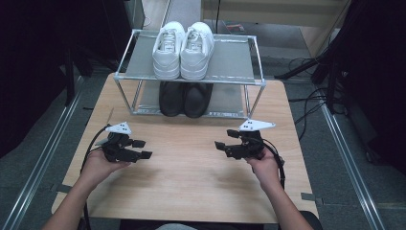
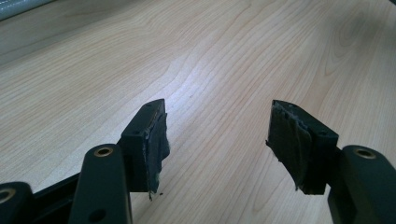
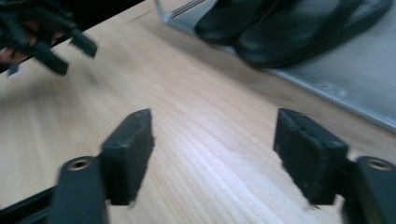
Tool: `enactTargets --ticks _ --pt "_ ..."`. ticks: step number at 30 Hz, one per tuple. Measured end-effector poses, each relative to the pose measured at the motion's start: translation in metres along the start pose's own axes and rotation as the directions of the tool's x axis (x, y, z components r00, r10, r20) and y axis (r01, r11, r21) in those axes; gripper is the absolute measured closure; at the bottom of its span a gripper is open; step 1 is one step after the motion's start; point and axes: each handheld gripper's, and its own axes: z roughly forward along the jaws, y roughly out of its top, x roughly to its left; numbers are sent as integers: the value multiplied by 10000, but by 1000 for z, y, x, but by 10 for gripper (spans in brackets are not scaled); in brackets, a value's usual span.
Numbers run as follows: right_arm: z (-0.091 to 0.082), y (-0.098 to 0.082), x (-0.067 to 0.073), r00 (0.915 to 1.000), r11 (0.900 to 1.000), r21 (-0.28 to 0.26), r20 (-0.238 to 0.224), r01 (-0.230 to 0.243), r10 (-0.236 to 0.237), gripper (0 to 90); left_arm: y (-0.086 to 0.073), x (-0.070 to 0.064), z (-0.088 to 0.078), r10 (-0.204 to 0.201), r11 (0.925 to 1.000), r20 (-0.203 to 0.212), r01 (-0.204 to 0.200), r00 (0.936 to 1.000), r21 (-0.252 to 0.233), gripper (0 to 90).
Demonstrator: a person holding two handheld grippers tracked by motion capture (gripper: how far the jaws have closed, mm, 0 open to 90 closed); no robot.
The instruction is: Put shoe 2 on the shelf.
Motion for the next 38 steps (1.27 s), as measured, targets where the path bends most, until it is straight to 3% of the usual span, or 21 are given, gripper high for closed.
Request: enactTargets --ticks 13,38 --pt "13 -2 3 9996 9989 434 184 197 -205 269 0 -1 4 46 9998 22 -47 10000 183 377" --pt "16 -3 4 9990 9967 696 140 409 -419 269 0 -2 7 -96 9993 -57 98 9999 368 369"
